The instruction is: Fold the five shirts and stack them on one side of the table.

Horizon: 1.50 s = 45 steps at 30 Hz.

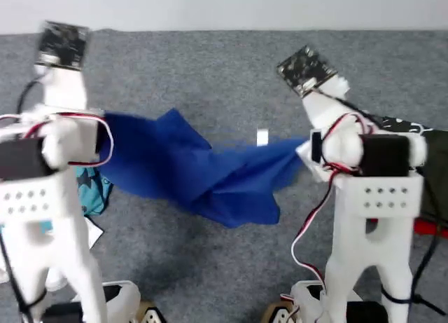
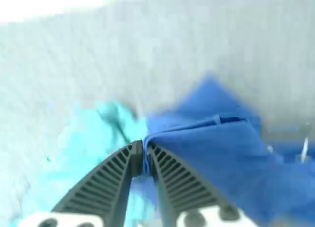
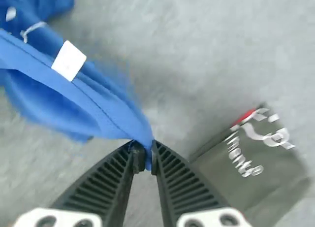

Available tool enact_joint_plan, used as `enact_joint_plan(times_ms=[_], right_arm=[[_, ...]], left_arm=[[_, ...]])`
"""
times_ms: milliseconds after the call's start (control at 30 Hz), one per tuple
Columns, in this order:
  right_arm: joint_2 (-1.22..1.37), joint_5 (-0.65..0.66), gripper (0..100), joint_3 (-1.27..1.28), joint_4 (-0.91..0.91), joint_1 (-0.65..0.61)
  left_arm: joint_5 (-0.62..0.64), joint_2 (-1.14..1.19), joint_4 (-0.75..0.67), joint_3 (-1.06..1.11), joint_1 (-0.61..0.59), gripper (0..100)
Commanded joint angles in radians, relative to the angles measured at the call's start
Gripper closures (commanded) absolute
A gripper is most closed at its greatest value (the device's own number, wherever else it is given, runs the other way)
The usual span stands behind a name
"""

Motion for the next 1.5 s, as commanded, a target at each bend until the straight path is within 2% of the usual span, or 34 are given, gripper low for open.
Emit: enact_joint_plan(times_ms=[0, 267, 467, 667, 833, 1067, 1167, 1333, 1467], right_arm=[[-0.028, -0.012, 98.8, -0.183, -0.021, -0.001], [-0.030, -0.012, 98.8, -0.454, -0.131, 0.004], [-0.035, -0.005, 98.8, -0.594, -0.191, 0.044], [-0.050, 0.029, 98.8, -0.644, -0.229, 0.170], [-0.079, 0.057, 98.8, -0.644, -0.133, 0.232], [-0.124, 0.055, 98.8, -0.644, -0.013, 0.239], [-0.140, 0.057, 98.8, -0.647, -0.042, 0.239], [-0.147, 0.058, 98.8, -0.649, -0.163, 0.236], [-0.171, 0.080, 98.8, -0.649, -0.163, 0.237]], left_arm=[[0.055, -0.078, -0.100, -0.128, 0.034, 99], [0.075, -0.086, -0.264, -0.410, 0.187, 99], [-0.008, -0.084, -0.284, -0.550, 0.265, 99], [-0.121, -0.086, -0.279, -0.661, 0.264, 100], [-0.213, -0.087, -0.276, -0.760, 0.264, 100], [-0.290, -0.092, -0.276, -0.832, 0.262, 100], [-0.292, -0.094, -0.259, -0.834, 0.262, 100], [-0.310, -0.094, -0.155, -0.891, 0.262, 100], [-0.313, -0.094, -0.094, -0.949, 0.261, 100]])
